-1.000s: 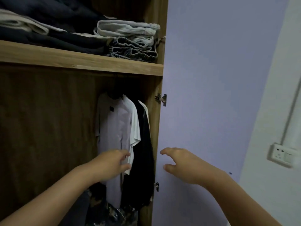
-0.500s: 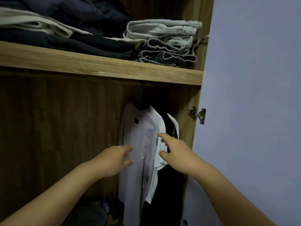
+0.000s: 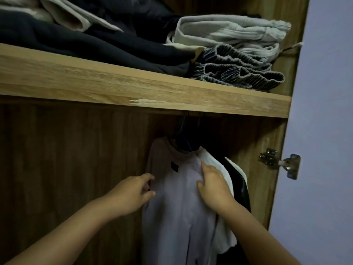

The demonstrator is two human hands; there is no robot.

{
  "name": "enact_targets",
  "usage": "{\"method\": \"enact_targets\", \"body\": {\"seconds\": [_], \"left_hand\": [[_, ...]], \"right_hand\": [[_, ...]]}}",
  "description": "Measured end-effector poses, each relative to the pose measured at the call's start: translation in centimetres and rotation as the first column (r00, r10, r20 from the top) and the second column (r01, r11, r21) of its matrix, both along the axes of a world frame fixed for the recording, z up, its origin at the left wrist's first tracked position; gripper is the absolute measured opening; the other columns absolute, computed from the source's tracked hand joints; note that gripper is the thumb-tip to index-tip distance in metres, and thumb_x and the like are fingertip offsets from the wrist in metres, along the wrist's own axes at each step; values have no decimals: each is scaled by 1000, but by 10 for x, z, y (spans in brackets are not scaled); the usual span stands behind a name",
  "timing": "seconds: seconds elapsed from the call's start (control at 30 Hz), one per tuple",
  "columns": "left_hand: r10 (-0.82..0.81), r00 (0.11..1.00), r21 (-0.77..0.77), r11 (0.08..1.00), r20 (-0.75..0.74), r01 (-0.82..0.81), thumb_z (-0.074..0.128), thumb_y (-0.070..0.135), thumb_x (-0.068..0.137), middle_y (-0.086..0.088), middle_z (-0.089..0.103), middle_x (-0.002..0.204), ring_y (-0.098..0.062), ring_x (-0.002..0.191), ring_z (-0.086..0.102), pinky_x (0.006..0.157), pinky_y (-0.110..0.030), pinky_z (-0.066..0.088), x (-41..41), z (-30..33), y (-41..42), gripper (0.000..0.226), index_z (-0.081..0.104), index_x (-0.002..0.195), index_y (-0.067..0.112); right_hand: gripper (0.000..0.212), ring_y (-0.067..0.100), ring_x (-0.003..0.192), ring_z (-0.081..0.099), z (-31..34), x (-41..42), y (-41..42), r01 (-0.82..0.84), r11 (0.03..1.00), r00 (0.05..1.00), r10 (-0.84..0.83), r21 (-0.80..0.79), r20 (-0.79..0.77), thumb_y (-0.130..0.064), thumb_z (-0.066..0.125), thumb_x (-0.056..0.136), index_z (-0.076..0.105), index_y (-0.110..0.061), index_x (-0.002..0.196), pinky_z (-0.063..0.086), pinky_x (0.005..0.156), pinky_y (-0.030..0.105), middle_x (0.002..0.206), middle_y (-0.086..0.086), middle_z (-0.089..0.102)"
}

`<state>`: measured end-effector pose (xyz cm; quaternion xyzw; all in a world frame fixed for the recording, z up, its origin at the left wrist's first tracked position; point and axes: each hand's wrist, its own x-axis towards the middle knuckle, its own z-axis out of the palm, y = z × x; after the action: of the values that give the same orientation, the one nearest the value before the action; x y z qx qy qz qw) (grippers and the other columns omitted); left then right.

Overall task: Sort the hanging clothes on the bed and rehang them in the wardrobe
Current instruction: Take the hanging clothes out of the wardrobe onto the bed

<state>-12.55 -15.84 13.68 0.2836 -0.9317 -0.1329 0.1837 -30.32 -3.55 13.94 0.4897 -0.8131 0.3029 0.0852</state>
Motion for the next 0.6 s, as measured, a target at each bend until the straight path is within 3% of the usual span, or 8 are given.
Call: {"method": "enact_targets", "body": {"seconds": [0.07, 0.13, 0.17, 0.23, 0.33, 0.4, 0.6], "left_hand": [[-13, 1000, 3, 1000, -20, 13, 53, 33, 93, 3, 58, 123, -11, 104, 59, 88, -20, 46, 1, 0, -16, 51, 35, 140, 23], [-21, 998, 17, 1000, -52, 21, 53, 30, 93, 2, 58, 121, -12, 102, 61, 86, -20, 46, 1, 0, -27, 51, 36, 140, 22], [-25, 997, 22, 999, -71, 26, 53, 29, 93, 2, 59, 120, -11, 100, 61, 85, -20, 46, 0, 0, -31, 51, 36, 139, 21], [-34, 994, 26, 999, -102, 37, 54, 28, 92, 3, 59, 117, -11, 97, 61, 83, -19, 46, 0, 0, -36, 50, 37, 139, 21], [-42, 989, 38, 998, -139, 48, 53, 27, 93, 8, 56, 109, -9, 97, 60, 85, -21, 46, 1, 0, -44, 49, 37, 139, 23], [-33, 987, 54, 998, -155, 42, 53, 27, 93, 11, 53, 105, -8, 95, 58, 84, -21, 47, 3, 0, -49, 49, 36, 139, 24], [14, 978, 78, 997, -207, 3, 51, 24, 94, 12, 54, 101, -6, 93, 58, 83, -21, 48, 7, -1, -56, 41, 42, 134, 25]], "right_hand": [[43, 15, 100, 56, 1, 1, -13, -25, 996, 992, 35, -83, 121, -8, 50, 90, 45, -5, 133, 42, 83, 18, 107, 3, 59], [21, 4, 61, 55, 1, 4, -26, -96, 977, 920, 159, -188, 358, 3, 51, 84, 61, -2, 102, 40, 55, 14, 67, -8, 57], [21, 1, 56, 56, 1, 8, -32, -123, 963, 850, 228, -241, 475, 8, 50, 81, 62, -4, 93, 41, 52, 12, 62, -9, 59], [36, 8, 71, 66, -4, 13, -45, -148, 920, 641, 368, -363, 673, 17, 46, 79, 61, -8, 101, 51, 61, 18, 80, 0, 69], [47, 25, 88, 65, -10, 18, -57, -71, 836, 362, 531, -545, 767, 23, 37, 79, 58, -9, 107, 55, 76, 34, 97, 13, 67], [48, 26, 86, 66, -10, 18, -58, -28, 803, 299, 575, -596, 761, 23, 34, 79, 58, -10, 105, 55, 77, 36, 96, 15, 67], [51, 21, 74, 70, 2, 22, -45, 4, 688, 135, 719, -726, 682, 21, 28, 76, 59, -3, 109, 57, 60, 28, 85, 12, 71]]}}
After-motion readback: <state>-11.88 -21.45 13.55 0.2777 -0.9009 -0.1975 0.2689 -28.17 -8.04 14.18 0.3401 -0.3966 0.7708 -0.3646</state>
